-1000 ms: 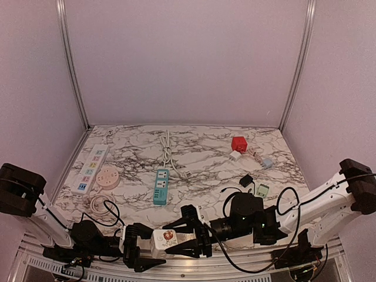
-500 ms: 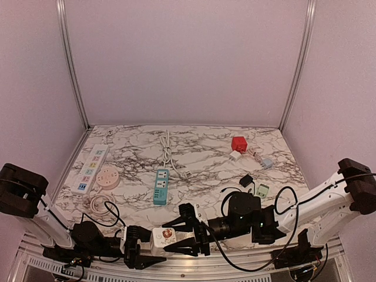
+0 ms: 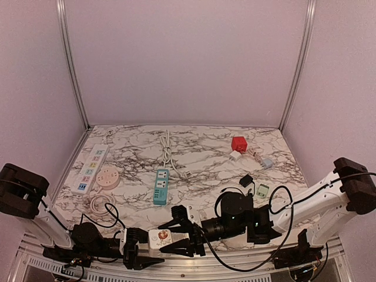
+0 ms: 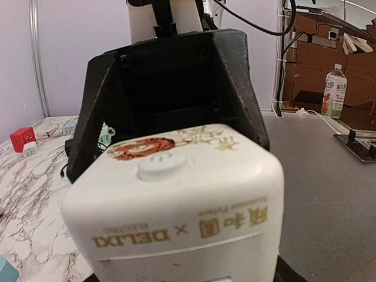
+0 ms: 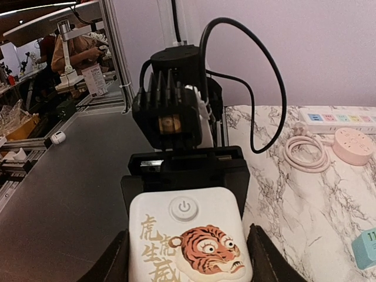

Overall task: Insert the plug
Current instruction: Pass from the right arm to the left

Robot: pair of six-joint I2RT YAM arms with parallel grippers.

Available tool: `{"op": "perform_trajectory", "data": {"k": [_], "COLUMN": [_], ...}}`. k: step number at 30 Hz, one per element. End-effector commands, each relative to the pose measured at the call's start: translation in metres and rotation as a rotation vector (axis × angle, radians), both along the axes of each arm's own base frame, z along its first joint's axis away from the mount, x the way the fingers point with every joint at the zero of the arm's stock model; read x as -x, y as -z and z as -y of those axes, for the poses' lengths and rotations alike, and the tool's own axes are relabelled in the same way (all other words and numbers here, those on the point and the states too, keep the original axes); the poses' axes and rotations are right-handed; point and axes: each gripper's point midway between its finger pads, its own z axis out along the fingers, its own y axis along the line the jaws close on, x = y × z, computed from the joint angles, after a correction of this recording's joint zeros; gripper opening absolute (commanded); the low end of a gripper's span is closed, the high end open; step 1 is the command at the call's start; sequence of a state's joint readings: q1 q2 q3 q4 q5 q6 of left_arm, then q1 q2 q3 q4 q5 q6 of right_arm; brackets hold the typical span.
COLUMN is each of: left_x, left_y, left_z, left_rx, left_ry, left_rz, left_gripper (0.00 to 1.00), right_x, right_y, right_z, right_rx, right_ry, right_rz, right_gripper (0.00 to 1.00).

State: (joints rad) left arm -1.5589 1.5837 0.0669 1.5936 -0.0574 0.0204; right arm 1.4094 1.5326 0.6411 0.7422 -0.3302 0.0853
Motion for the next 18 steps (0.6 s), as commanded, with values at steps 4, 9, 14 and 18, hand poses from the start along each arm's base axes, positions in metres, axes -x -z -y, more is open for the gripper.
{"op": "perform_trajectory", "data": {"k": [4,9,14,18], "left_x": [0.0001,-0.0005,-0.0007,-0.0007], "left_y": [-0.0378,-0.0381,-0.0384,-0.0384], "left_z": [0.002,0.002,0.0012,0.0011], "left_rx": [0.152,0.154,0.158,0.158], "left_ry": [0.0,-0.003,-0.003,-0.004], "left_rz": [-0.01,-0.011,-0.011,-0.011], "left_gripper": [0.62,0.7,0.71,0.52], "right_x": [0.0191,0.0203,0.0214,0.022], "right_y": [-0.0212,-0.0205,-0.0201,-0.0201], "right_z": [-0.008,-0.0086,-0.009,-0.0089], "right_rx": [-0.059,-0.055,-0.054,-0.052], "right_ry": [-0.088,-0.094,-0.099,-0.104], "right_rz": [0.028,0.028,0.03,0.031], "right_gripper": [0.01,0.01,0.01,0.02]}}
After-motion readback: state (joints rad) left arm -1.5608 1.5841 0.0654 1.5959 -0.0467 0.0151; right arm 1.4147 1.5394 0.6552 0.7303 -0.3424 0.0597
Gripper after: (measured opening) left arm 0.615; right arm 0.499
